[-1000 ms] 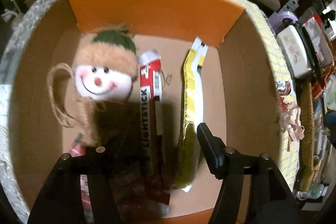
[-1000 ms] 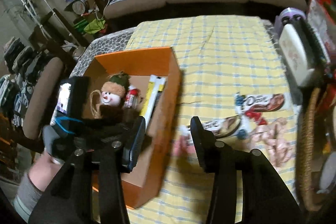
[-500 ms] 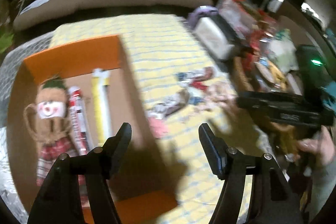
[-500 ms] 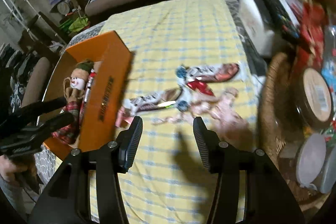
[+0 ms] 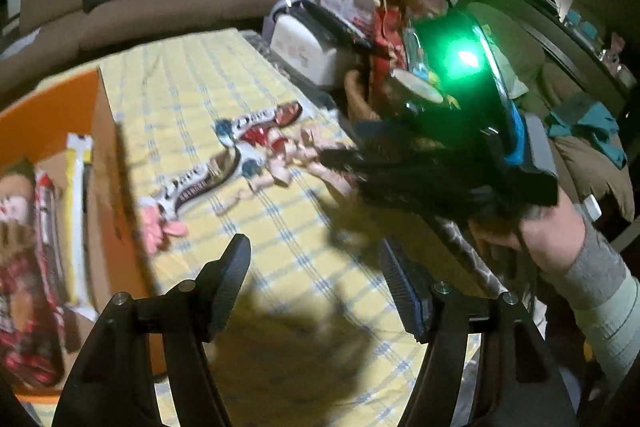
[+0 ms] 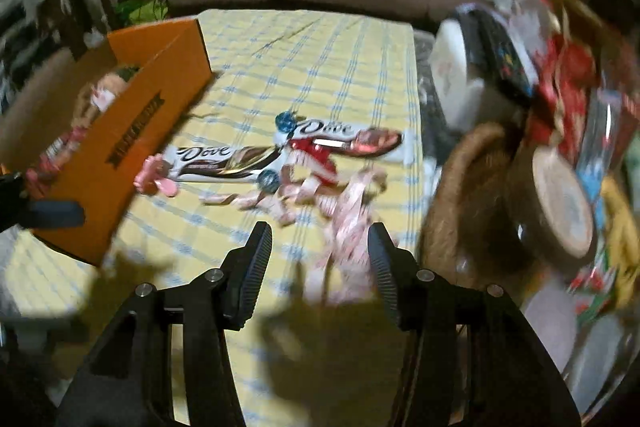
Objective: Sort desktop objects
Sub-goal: 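Reach the right gripper to the pink tape measure and grasp it, then lift the pink tape measure with the right gripper and drop it into the box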
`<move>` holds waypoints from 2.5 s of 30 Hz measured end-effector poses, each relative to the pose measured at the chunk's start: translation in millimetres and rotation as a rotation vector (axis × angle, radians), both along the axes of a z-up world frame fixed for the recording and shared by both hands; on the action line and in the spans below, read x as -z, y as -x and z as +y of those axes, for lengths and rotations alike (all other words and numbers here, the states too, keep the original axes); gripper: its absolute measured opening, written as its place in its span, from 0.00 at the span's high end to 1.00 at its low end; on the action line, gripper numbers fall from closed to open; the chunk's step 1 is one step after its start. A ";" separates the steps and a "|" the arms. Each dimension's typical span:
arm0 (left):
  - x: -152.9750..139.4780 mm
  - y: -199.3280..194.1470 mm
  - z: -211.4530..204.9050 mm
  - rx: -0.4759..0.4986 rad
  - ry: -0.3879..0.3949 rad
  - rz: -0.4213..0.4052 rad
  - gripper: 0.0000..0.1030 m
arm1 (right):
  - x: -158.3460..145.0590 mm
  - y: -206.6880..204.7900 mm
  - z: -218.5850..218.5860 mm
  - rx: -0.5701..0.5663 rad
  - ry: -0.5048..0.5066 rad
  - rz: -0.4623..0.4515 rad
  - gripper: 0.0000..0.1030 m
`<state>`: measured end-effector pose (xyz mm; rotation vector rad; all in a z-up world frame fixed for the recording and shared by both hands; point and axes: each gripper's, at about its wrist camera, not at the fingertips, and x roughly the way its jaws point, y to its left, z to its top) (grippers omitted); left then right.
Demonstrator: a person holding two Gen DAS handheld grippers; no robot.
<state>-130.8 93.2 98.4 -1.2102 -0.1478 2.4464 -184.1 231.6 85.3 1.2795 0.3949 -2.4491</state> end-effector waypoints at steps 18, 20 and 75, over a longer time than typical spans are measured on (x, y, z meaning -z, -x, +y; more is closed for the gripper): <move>-4.8 8.4 -1.5 -0.053 -0.058 0.048 0.14 | -48.0 3.6 -5.8 -0.105 0.132 -0.051 0.89; -19.6 7.5 -7.9 -0.057 -0.088 0.100 0.10 | -78.6 -6.3 -10.1 -0.134 0.221 -0.050 0.89; -55.4 -51.4 -203.4 -0.302 0.009 0.012 0.19 | -83.6 -43.4 -148.0 -0.180 0.241 -0.130 0.36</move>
